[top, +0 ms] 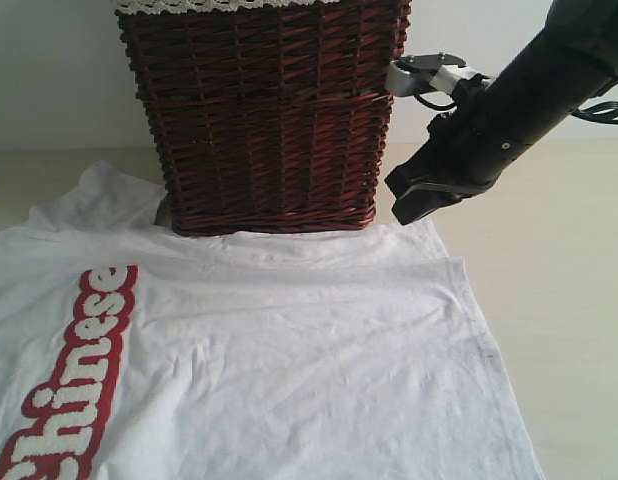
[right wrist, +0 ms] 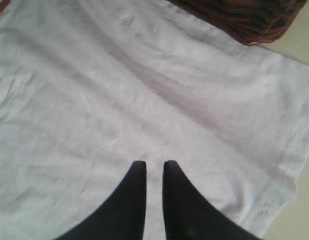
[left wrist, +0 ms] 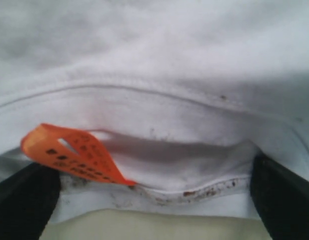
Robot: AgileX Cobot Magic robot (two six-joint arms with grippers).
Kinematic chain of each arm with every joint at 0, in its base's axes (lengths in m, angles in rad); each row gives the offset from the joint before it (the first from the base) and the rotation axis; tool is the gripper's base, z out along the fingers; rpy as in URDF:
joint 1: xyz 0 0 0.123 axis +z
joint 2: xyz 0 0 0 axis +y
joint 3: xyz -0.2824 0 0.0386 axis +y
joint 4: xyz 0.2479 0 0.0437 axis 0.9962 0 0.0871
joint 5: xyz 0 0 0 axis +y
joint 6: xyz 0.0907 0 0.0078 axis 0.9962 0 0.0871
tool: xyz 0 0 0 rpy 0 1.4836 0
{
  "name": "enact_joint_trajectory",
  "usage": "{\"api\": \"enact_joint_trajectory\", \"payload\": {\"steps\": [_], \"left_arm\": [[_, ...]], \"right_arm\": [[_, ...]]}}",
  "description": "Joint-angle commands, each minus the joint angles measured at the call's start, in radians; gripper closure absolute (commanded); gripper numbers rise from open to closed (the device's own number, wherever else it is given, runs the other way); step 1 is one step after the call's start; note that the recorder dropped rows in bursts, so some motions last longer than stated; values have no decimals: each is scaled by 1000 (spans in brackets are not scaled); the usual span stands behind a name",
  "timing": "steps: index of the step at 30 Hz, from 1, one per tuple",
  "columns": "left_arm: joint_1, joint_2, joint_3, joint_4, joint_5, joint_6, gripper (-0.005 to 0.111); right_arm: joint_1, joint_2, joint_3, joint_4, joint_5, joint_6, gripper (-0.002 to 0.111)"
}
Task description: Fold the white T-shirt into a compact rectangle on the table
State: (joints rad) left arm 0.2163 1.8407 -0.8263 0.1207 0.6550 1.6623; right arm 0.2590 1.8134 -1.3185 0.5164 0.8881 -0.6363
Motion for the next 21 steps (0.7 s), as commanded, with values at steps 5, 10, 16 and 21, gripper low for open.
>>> {"api": "enact_joint_trajectory", "payload": {"steps": [5, 10, 16, 21], "left_arm": [[6, 51, 12, -2, -63, 7, 3], [6, 51, 12, -2, -63, 7, 3], [6, 51, 12, -2, -63, 7, 3], [6, 51, 12, -2, -63, 7, 3]], "right_arm": [[-4, -2, -4, -2, -5, -6, 74], [-4, -2, -4, -76, -5, -35, 51], [-4, -2, -4, -199, 1, -67, 37], [-4, -2, -4, -338, 26, -129, 37]]}}
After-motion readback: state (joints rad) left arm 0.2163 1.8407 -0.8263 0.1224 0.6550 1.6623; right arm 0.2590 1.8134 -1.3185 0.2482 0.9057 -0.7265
